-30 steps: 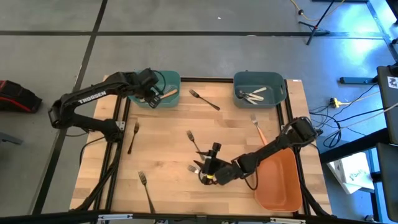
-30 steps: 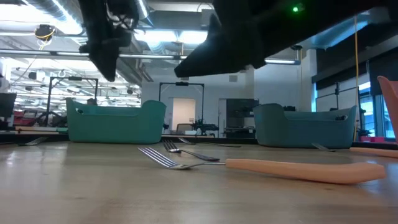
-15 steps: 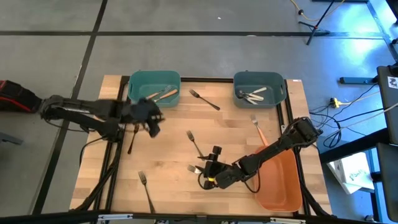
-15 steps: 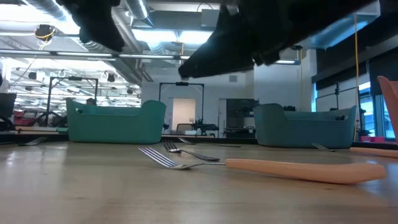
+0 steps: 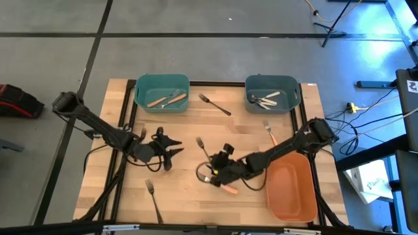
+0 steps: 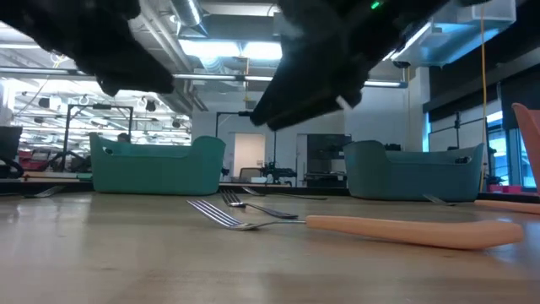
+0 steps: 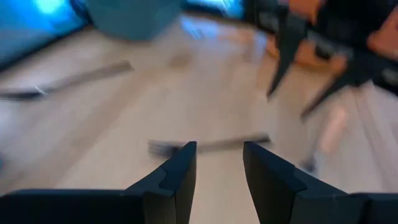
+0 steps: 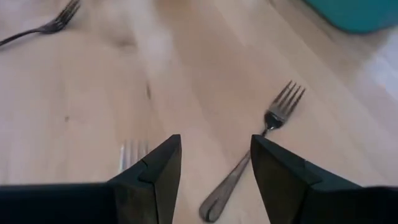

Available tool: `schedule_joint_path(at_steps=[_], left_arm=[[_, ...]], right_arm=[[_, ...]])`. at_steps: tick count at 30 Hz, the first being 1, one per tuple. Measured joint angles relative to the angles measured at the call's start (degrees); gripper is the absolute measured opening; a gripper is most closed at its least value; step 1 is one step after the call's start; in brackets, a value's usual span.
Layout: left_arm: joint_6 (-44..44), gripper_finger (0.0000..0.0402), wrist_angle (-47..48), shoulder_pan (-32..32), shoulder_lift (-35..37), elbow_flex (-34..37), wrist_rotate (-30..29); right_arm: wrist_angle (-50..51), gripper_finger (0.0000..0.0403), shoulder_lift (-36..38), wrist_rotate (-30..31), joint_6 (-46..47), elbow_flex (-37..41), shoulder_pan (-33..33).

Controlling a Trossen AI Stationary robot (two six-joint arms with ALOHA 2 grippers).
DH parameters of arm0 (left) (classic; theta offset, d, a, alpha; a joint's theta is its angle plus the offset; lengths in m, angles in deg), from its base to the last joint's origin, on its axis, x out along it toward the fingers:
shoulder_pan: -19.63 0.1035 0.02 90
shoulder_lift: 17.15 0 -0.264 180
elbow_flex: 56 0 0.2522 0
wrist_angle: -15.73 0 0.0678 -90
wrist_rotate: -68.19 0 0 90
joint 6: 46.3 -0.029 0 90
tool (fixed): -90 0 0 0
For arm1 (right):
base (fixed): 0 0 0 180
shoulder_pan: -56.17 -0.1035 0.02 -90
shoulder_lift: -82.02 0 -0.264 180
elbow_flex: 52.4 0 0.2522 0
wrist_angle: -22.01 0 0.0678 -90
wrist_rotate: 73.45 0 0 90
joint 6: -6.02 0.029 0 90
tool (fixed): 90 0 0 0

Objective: Sort silverware by color (type)
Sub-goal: Put the black fork into the orange bin

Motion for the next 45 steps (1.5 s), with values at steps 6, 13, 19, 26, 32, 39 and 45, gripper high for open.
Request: schedule_joint_path(at_steps=[6,13,19,26,32,39,45], left_arm=[[0.90,0.0127,-7.90,-1.19,-3.34,3.55,-2.79],[-2.60,0.0127,-10.65,0.89,-4.05,3.77,-8.32],[-2.92,0.0127,-9.70,0.52,-3.86,3.77,-0.48],[-2.64,0.0127,-9.91,-0.20,-3.86,3.77,5.60],[-1.31,0.0127,-9.90,-0.22,-3.86,3.77,5.76],[-1.24,0.0128,-9.75,-0.22,-3.86,3.77,5.82],[-1.24,0.0128,-9.26,-0.22,-3.86,3.77,5.84]], right_arm=[[-0.09,0.0179,-0.13,-4.36,4.18,0.10,5.58],[-1.06,0.0179,-0.19,-7.04,4.60,0.10,10.12],[-3.83,0.0179,-2.58,-6.67,5.55,0.11,11.32],[-4.58,0.0179,-7.54,-9.30,7.83,0.12,11.07],[-5.43,0.0179,-10.79,-8.73,10.06,0.14,11.15],[-5.62,0.0139,-11.86,-8.12,10.27,0.06,11.13],[-5.14,0.0052,-11.91,-8.68,10.19,-0.01,11.13]])
